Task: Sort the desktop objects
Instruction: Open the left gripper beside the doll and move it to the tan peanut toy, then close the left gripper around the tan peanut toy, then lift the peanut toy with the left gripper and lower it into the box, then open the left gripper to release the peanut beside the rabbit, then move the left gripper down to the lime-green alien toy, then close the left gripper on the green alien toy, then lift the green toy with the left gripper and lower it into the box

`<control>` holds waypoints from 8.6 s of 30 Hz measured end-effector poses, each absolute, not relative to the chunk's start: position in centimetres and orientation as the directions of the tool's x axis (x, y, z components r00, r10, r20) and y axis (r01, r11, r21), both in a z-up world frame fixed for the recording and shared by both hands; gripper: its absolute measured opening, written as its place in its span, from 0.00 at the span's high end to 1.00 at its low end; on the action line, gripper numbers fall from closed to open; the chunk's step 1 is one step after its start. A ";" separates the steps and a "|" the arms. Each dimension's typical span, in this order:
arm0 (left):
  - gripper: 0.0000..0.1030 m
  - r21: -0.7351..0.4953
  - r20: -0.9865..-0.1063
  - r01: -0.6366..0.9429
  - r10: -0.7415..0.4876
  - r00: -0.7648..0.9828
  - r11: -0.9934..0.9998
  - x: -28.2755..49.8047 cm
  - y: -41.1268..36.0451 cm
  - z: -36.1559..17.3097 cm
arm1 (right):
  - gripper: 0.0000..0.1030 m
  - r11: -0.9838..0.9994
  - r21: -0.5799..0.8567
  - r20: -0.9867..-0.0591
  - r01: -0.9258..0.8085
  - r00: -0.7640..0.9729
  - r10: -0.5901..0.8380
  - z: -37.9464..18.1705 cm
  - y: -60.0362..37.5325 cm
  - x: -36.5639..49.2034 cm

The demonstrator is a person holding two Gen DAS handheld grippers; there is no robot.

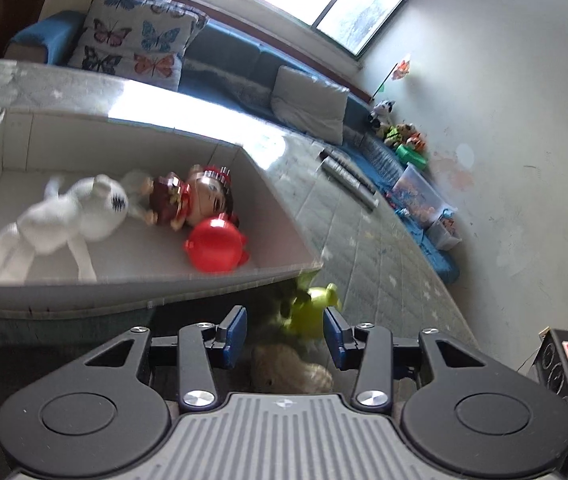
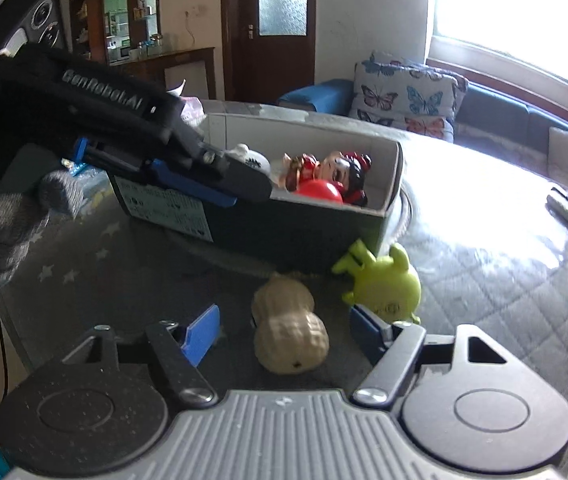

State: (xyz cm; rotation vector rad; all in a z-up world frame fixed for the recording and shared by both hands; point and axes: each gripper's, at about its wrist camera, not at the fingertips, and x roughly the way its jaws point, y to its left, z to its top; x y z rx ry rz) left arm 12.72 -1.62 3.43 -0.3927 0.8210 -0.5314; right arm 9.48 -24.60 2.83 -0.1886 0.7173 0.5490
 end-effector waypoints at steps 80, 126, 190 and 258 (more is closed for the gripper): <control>0.63 -0.450 -0.631 0.155 -0.436 0.641 0.879 23.6 3.9 2.1 | 0.56 0.793 0.054 -0.748 -0.607 0.501 0.434 2.8 -14.1 25.9; 0.62 -0.418 -0.598 0.210 -0.442 0.669 0.884 19.5 1.9 5.4 | 0.53 0.816 0.075 -0.672 -0.573 0.576 0.466 6.4 -17.3 22.0; 0.64 -0.543 -0.614 0.251 -0.582 0.533 0.802 16.0 -7.3 -1.2 | 0.44 0.888 0.058 -0.670 -0.457 0.641 0.374 0.4 -28.3 16.3; 0.65 -0.405 -0.661 0.149 -0.401 0.634 0.902 17.9 6.1 4.6 | 0.52 0.761 0.246 -0.726 -0.601 0.406 0.555 4.5 -14.4 24.1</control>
